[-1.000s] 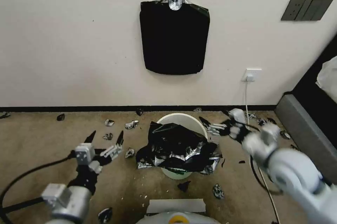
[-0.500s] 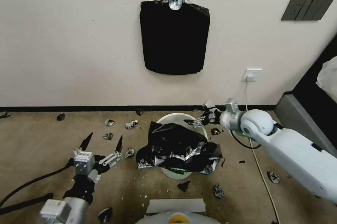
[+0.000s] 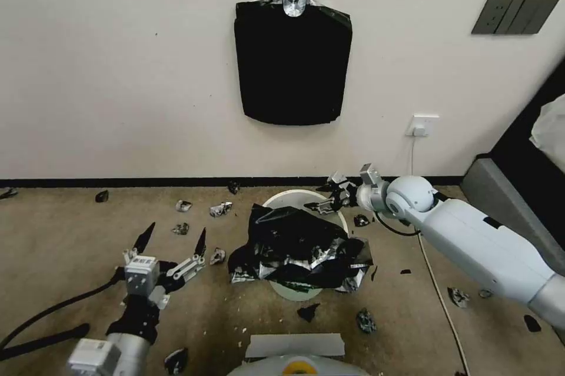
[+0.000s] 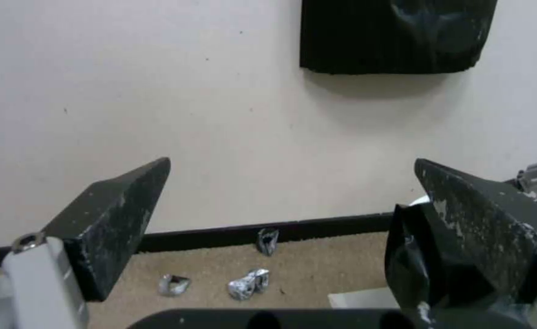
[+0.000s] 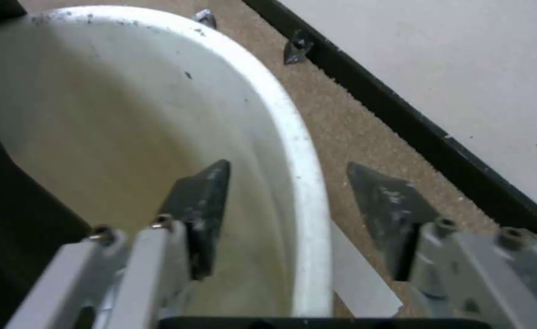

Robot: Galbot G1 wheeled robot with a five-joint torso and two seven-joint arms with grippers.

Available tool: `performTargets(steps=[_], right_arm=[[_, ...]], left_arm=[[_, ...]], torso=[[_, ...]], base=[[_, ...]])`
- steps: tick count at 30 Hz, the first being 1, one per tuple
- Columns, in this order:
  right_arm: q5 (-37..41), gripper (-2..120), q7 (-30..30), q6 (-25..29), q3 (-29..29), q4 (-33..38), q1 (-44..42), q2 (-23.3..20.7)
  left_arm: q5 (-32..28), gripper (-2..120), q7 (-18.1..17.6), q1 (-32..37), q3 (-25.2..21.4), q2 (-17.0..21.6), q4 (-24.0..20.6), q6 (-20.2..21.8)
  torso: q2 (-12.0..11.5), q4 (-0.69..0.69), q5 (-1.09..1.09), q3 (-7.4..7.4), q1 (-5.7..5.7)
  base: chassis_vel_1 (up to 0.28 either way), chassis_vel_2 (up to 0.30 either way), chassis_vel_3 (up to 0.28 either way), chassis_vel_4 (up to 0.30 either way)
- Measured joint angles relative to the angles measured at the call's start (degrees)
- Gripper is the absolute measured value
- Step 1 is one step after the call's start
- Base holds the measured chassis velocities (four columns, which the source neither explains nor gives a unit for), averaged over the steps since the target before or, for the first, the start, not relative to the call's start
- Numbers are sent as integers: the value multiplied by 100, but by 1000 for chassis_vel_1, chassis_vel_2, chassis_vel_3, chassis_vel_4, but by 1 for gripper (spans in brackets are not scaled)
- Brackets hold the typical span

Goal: Place a trash bag onto the trash bin.

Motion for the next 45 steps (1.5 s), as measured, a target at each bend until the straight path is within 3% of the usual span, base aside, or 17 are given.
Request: performTargets(steps=[10,12,21,24,30,36,45], right_arm=[[-6,20,0,30,-110,-89,27,55],[5,9,-4,39,-112,-89,25,60],[105,8,101,54,-113,4,-32,-12],[337,8,379,30,-92,169,-119,-98],[1374,7,1644,-439,266,924,-570,-402],[2018,7,2470,-643,574,1376,-939,-549],[3021,7,4669,-689,1291,2667,-1929,-489]], left_arm=[[-121,100,-25,-24,-9,5,21,18],[-146,100,-36,-29,-15,2,27,21],[-212,100,-100,-53,-28,2,26,31],[-308,100,-110,-52,-56,9,8,45],[-520,100,-130,-83,-127,96,-16,114],[-577,100,-133,-140,-132,187,-28,177],[-612,100,-146,-272,-21,234,-41,278]], torso=[[0,0,0,0,0],[0,0,-1,0,0],[0,0,0,0,0],[0,0,0,0,0],[0,0,1,0,0],[0,0,1,0,-1],[0,0,1,-1,-1]], base=[[0,0,0,0],[0,0,0,0],[0,0,0,0],[0,0,0,0],[0,0,0,0],[0,0,0,0],[0,0,0,0]])
